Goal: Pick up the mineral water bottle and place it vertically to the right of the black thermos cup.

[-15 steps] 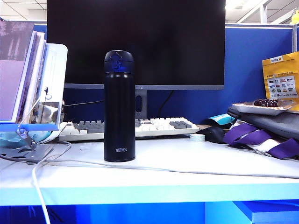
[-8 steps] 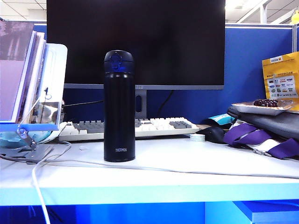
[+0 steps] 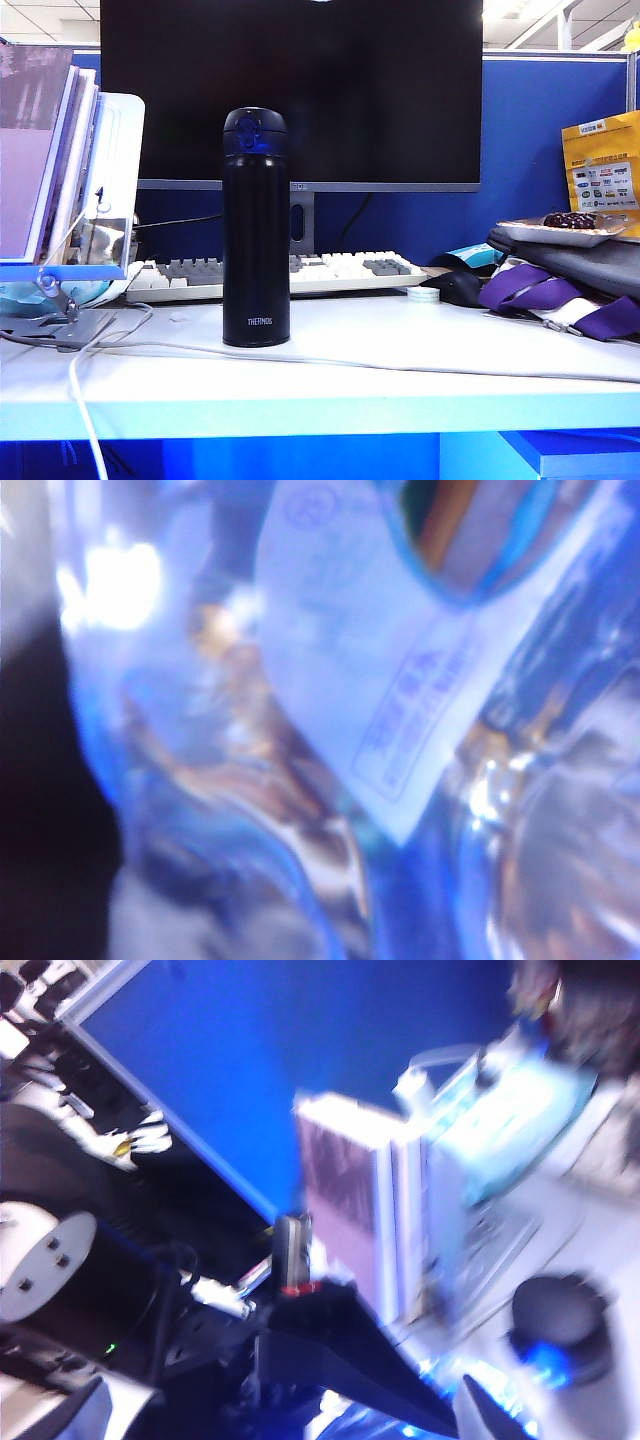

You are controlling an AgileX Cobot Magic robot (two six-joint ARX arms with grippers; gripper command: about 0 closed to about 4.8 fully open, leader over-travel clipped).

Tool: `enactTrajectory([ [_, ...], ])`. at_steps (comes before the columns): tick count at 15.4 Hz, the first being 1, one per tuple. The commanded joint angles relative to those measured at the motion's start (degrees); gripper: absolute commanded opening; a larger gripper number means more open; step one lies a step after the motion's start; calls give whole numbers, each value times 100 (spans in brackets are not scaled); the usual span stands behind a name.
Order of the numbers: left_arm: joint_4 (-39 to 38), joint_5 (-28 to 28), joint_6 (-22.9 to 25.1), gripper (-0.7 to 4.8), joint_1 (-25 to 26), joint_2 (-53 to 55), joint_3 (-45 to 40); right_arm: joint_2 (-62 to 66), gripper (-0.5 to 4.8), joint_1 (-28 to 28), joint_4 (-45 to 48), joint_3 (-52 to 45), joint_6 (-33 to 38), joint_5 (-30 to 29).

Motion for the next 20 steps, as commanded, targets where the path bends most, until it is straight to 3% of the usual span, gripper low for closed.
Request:
enactTrajectory([
  [1,334,334,-1154,53,-11,-48,52,-190,479,2,70,26,-511,603],
  [6,330,332,-3484,53,-11,-46,52,-393,479,2,-114,24,-1010,935],
  [9,308,328,-4489,53,-11,-46,52,-402,479,2,-125,24,-1025,935],
  [13,114,313,-5187,53,-9,-46,52,-507,479,2,-120,24,-1132,916],
  [18,46,328,-5285,53,-7,-46,59,-640,479,4,-605,22,-1204,-129],
  [20,98,643,-5333,53,-7,-46,122,-627,479,4,-684,20,-1307,-111],
])
